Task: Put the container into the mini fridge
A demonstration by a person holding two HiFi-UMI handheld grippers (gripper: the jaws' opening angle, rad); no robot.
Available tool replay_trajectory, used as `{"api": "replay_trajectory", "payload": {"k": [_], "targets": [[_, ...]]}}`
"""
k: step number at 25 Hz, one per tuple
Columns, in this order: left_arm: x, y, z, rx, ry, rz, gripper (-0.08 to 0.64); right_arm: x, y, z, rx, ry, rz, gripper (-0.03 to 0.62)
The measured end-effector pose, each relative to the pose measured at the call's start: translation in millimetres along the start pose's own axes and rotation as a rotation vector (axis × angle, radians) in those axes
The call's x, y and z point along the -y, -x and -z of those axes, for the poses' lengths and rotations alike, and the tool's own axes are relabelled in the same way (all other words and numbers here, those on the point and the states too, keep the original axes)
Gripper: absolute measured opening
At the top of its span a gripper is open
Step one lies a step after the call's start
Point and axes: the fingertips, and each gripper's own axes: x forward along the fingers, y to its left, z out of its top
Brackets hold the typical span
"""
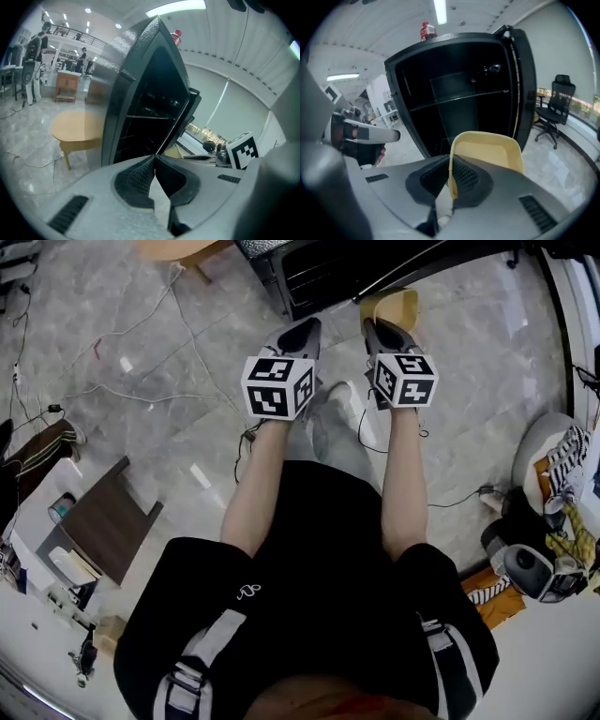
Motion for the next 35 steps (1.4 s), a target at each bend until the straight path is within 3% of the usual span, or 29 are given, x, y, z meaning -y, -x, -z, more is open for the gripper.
{"api": "replay_trajectory", "payload": {"k": [12,18,22,28,31,35], "targets": [[-44,34,14,0.013,0.076,-0.142,0.006,-12,-97,35,-0.295,0.632,-0.212,0.018],[-59,47,32,0.008,0.107,-0.204,0.006,5,-143,61,-0.413,0.827,-0.205,0.018],[-59,57,41,0.003,0.12,-0.228,0.006,14,-163,68,-0.456,0.947,-0.167,0.018],[-68,67,47,0.003,0.134,-0.271,0.006,10,-188,75,-0.502,1.195,-0.18,0.018],[-68,70,47,0.005,0.125,-0.278,0.006,15,-195,71,-0.469,1.226,-0.132,0.02],[-61,70,44,0.011,0.11,-0.267,0.006,10,-181,52,-0.388,1.054,-0.072,0.078]]}}
